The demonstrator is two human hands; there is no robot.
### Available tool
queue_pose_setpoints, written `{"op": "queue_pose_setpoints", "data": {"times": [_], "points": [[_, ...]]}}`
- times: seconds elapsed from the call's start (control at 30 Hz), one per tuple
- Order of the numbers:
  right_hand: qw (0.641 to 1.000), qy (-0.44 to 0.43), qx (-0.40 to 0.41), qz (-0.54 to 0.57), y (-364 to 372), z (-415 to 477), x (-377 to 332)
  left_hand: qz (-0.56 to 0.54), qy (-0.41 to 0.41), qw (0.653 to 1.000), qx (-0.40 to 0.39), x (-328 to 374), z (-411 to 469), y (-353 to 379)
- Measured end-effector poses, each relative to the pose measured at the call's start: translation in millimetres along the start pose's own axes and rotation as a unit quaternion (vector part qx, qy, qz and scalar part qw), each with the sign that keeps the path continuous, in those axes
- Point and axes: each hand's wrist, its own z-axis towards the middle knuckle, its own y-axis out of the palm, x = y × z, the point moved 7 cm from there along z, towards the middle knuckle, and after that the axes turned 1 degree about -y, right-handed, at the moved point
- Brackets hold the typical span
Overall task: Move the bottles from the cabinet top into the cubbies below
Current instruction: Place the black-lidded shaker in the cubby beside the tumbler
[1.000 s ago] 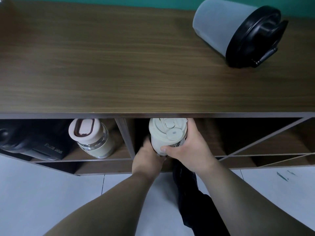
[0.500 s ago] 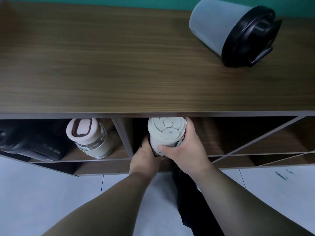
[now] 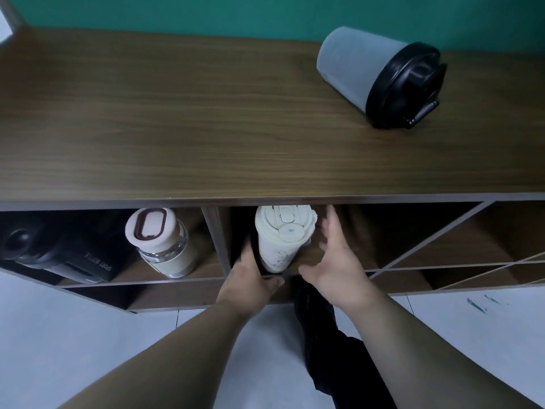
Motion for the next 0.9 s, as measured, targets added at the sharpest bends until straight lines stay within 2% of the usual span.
{"op": "queue_pose_setpoints", "data": {"times": [0.17,0.3,0.4,0.53,0.6,0.73,0.9], "points": [[0.998,-0.005,0.045,0.043,-25,-28,-12,-0.031,-0.016,0.996,-0.08,6,-30,-13],[0.984,-0.029,0.155,0.083,-46,-64,-40,-0.091,0.015,0.993,-0.07,36,-62,-32],[0.964,-0.077,0.23,0.107,-59,-93,-66,-0.162,0.028,0.984,-0.072,55,-85,-43],[0.926,-0.148,0.316,0.145,-86,-112,-112,-0.125,0.083,0.987,-0.058,72,-102,-58],[0.917,-0.161,0.342,0.125,-102,-105,-133,-0.126,0.104,0.985,-0.059,78,-105,-64],[0.928,-0.112,0.354,0.041,-125,-64,-157,-0.132,0.121,0.982,-0.052,79,-102,-73],[0.923,-0.039,0.376,0.069,-140,-12,-170,-0.173,0.122,0.975,-0.07,76,-92,-74]]}}
